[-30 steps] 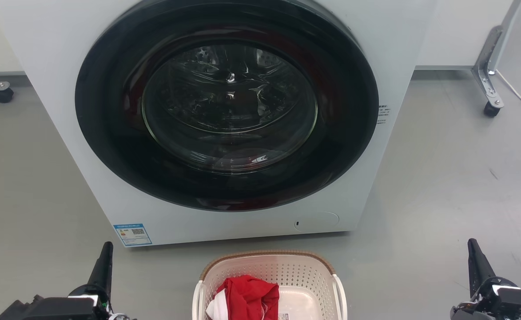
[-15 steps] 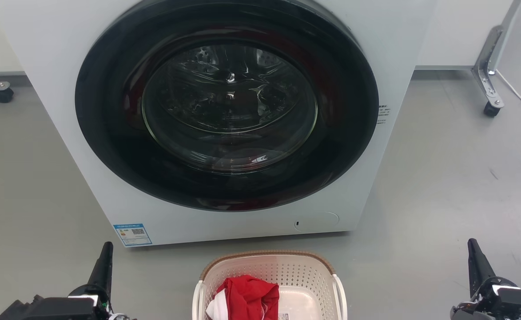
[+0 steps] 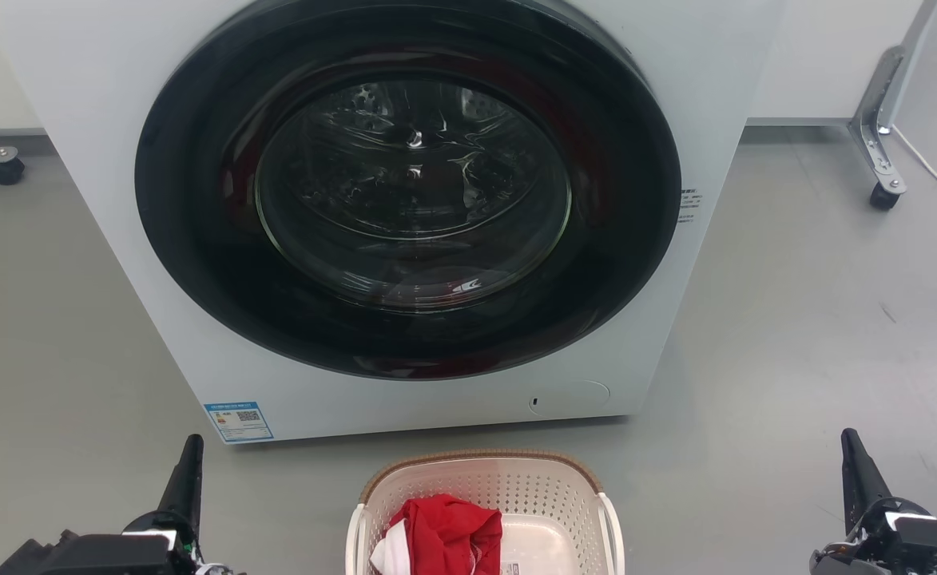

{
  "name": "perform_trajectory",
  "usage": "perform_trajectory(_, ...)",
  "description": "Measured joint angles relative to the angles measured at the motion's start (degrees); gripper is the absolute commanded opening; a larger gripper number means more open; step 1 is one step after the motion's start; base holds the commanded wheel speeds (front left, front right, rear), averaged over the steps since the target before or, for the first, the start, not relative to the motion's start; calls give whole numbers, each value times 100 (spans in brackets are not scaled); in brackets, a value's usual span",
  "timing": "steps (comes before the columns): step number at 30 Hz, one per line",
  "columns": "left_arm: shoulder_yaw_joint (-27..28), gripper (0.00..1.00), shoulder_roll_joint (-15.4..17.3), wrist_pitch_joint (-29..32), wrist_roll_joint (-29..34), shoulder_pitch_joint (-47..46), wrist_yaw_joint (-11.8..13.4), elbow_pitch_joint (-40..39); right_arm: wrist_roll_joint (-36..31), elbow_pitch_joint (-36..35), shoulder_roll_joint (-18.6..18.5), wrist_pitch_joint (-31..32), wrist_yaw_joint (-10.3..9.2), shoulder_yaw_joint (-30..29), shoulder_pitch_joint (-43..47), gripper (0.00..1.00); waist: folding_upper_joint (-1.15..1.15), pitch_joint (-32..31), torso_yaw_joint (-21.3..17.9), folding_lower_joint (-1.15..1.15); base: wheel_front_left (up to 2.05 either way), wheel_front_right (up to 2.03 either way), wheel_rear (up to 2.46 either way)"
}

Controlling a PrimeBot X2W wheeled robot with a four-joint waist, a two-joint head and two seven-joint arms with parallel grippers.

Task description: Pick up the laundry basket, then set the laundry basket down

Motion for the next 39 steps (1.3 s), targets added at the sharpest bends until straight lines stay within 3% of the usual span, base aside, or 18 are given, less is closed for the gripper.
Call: perform_trajectory(39, 0, 0, -1, 0, 0, 0, 0, -1, 1, -3, 0, 0, 0, 0, 0, 0, 0, 1, 0, 0, 0, 0, 0)
